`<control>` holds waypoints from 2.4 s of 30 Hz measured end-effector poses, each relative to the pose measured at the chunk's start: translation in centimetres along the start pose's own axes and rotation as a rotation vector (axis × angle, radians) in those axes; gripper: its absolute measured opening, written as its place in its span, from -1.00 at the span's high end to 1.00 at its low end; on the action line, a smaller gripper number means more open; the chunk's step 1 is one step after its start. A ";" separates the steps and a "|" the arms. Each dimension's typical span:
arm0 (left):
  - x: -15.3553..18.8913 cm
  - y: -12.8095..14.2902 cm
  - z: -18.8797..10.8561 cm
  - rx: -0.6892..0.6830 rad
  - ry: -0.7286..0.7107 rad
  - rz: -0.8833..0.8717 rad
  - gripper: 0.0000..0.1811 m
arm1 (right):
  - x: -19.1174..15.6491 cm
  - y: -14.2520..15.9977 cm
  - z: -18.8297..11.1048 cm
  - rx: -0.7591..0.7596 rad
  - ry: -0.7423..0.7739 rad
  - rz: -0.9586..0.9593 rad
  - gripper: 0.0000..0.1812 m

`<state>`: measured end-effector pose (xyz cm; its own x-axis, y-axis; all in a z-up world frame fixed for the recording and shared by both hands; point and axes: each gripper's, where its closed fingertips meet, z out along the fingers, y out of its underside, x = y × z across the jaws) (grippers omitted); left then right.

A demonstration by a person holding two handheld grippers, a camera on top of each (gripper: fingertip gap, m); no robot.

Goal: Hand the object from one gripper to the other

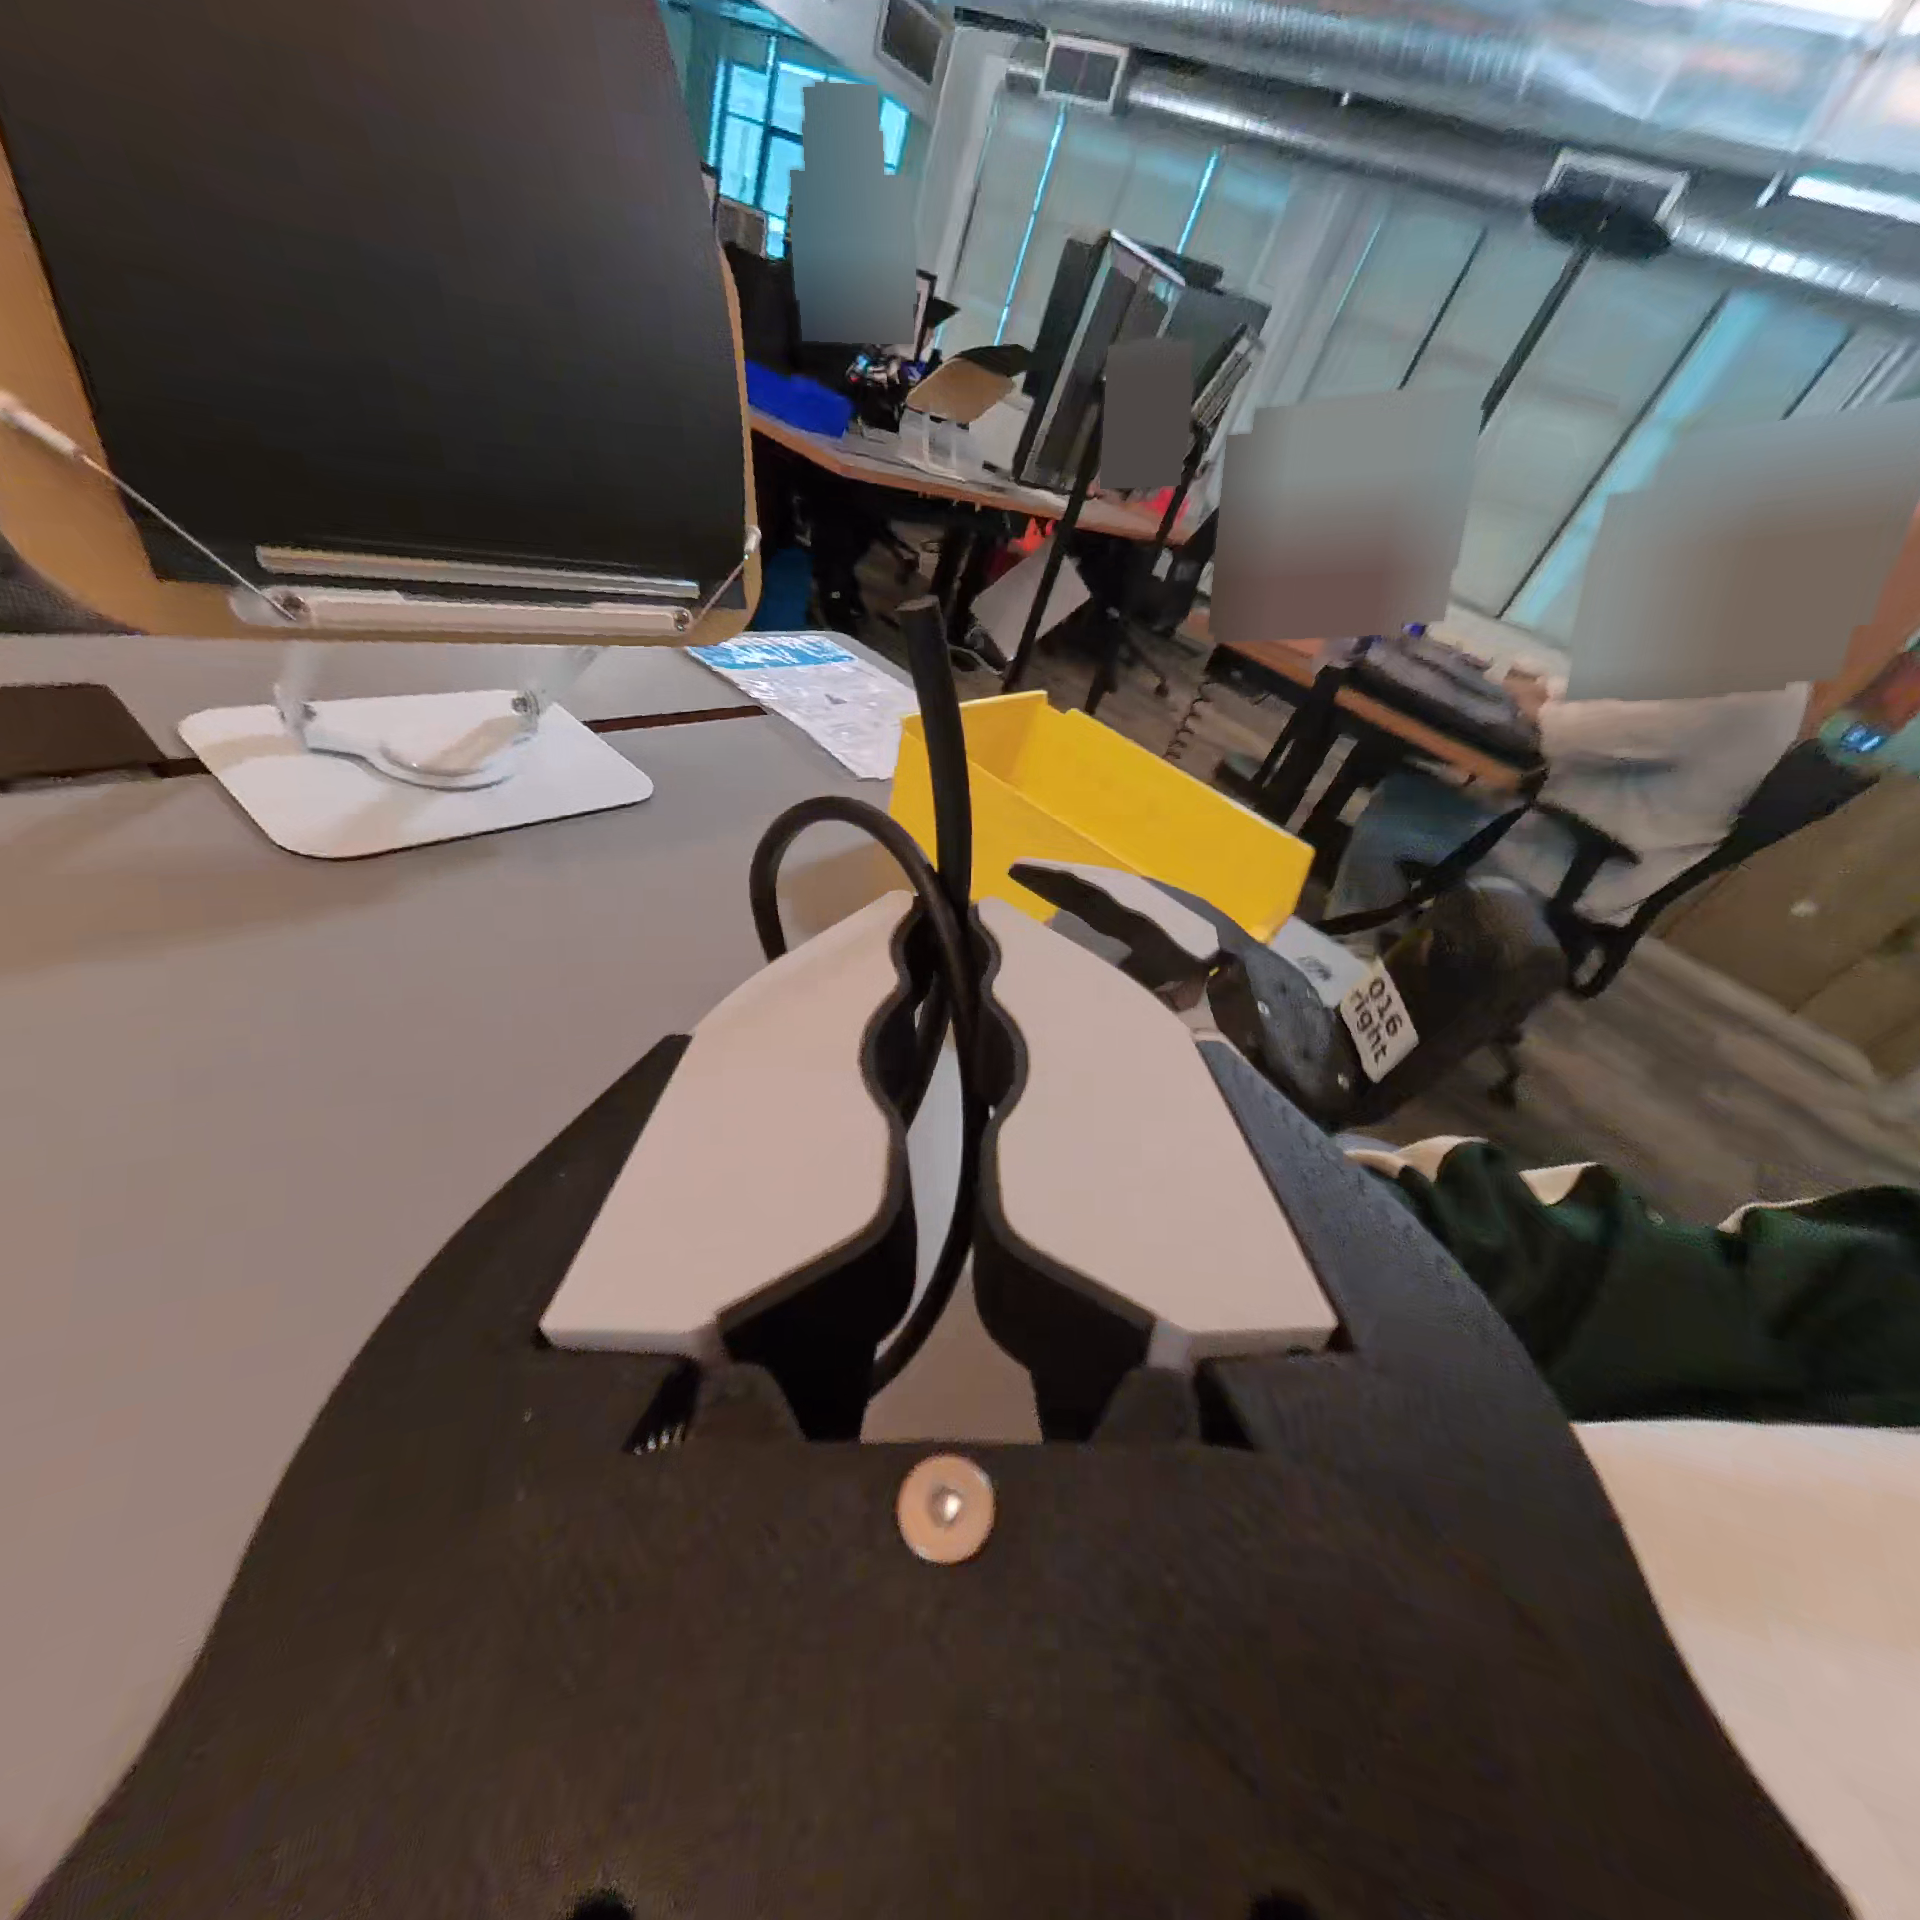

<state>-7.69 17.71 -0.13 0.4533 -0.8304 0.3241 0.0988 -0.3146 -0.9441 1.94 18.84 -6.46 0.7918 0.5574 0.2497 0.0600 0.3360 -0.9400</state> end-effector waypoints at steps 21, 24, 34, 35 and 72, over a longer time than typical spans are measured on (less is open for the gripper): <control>5.2 1.3 2.6 -0.013 0.304 -0.220 0.95 | -6.0 2.7 1.4 -0.122 -0.355 0.358 0.41; 5.6 1.4 2.7 -0.015 0.320 -0.218 0.95 | -5.5 2.6 0.9 -0.139 -0.383 0.370 0.75; 6.7 1.3 2.7 -0.019 0.367 -0.206 0.94 | -6.6 2.4 1.0 -0.119 -0.417 0.348 0.42; 6.6 1.2 2.7 -0.017 0.370 -0.212 0.95 | -6.7 2.4 0.9 -0.122 -0.419 0.341 0.57; 2.0 0.5 1.3 0.058 0.328 -0.287 0.94 | -5.1 0.9 0.0 -0.084 -0.476 0.404 0.94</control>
<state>-5.56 16.51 -0.05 0.0957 -0.8185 0.5665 0.2336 -0.5348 -0.8121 -2.04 16.29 -8.55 0.4059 0.9112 -0.0711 -0.1244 -0.0220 -0.9920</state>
